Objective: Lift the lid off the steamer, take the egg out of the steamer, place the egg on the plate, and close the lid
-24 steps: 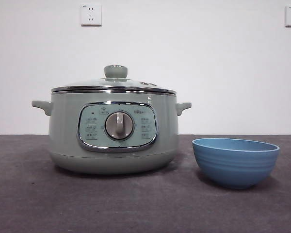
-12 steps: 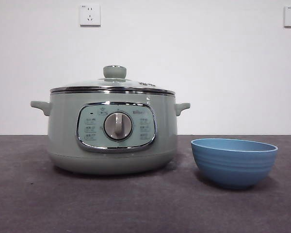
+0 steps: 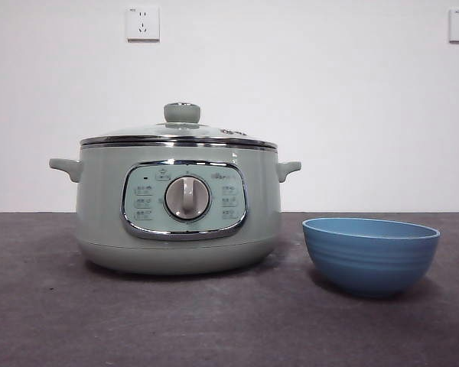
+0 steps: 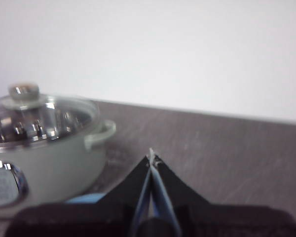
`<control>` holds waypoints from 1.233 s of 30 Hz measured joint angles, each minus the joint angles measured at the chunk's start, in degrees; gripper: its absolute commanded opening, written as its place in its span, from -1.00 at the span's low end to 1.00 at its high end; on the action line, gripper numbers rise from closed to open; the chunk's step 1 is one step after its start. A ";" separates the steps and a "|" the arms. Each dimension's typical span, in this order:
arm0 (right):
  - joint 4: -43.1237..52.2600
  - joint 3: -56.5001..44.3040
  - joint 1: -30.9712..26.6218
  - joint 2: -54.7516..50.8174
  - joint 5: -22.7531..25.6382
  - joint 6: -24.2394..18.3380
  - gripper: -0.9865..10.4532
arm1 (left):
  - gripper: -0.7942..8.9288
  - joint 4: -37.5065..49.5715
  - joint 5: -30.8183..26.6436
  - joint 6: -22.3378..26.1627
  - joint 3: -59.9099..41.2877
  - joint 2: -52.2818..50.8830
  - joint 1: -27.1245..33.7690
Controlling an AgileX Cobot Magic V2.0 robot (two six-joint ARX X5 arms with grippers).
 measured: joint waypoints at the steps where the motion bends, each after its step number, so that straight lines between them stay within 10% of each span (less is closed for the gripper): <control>1: 0.07 -2.12 0.00 -0.90 0.11 0.92 -0.82 | -0.84 0.00 0.00 0.00 0.00 0.00 0.00; 37: -5.31 -8.04 -0.02 -3.65 4.55 4.61 -0.82 | -0.84 -0.09 0.00 0.00 0.00 0.00 0.00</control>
